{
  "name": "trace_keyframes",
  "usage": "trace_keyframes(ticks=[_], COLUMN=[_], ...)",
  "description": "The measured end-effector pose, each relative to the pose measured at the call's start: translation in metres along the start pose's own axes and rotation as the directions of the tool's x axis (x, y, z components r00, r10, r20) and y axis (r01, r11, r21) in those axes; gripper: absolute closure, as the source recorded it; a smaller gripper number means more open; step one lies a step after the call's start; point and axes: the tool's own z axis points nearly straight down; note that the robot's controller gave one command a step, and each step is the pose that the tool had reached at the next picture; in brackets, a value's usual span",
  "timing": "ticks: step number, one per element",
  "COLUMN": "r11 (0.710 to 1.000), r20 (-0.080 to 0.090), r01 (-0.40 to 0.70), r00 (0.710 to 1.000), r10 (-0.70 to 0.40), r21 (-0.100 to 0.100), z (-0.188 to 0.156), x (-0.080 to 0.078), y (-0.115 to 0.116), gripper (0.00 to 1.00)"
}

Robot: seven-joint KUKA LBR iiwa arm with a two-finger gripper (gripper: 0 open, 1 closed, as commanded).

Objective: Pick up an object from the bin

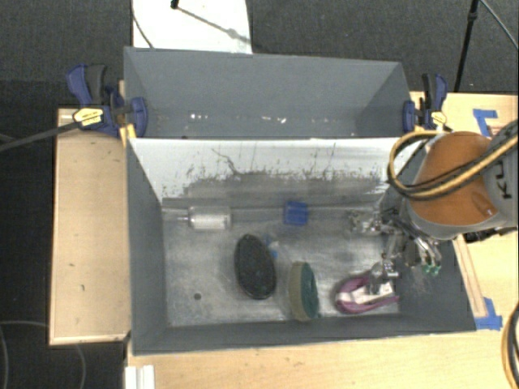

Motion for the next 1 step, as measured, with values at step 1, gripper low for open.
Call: trace_keyframes(ticks=[1], r11=[0.988], r20=[0.028], r01=[0.155], r00=[0.988], r10=[-0.155], r21=[0.009], z=[0.0062], x=[0.0347], y=[0.0025], gripper=[0.0])
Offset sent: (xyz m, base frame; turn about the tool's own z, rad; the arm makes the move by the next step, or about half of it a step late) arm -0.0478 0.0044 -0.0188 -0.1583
